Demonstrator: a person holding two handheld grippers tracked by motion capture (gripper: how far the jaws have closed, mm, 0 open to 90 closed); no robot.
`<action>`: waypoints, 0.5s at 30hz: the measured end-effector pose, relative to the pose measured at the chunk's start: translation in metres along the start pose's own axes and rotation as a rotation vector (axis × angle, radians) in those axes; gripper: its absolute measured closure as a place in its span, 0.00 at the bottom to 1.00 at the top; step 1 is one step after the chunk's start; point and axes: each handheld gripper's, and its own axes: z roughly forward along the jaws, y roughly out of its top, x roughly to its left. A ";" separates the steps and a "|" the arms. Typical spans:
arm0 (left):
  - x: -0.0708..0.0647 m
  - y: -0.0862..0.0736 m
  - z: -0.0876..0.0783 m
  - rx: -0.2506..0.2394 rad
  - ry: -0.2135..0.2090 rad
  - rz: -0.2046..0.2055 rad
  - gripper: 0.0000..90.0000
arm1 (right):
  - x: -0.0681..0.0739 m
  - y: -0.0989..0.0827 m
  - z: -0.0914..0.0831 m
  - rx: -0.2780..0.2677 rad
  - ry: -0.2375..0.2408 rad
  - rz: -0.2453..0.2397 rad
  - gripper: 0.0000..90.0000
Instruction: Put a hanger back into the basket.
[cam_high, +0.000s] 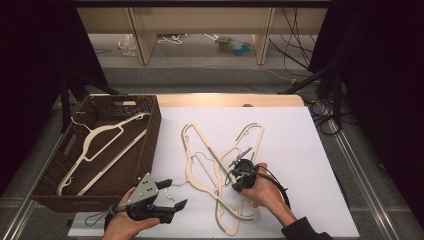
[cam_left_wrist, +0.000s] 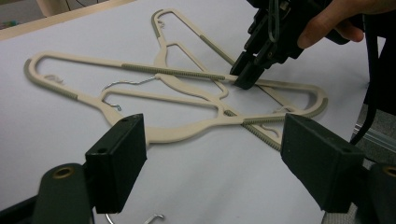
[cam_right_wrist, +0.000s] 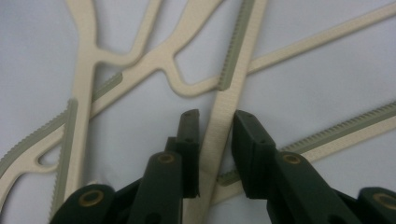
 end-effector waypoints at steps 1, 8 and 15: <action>0.000 0.000 0.000 0.000 0.000 0.000 0.25 | 0.000 0.000 0.000 0.000 0.000 0.000 0.83; 0.000 0.000 -0.001 -0.003 0.000 -0.004 0.25 | -0.004 0.004 0.000 0.014 0.002 -0.013 0.88; 0.000 -0.001 0.000 0.007 -0.003 0.008 0.25 | -0.003 0.007 0.001 0.019 -0.007 -0.037 0.85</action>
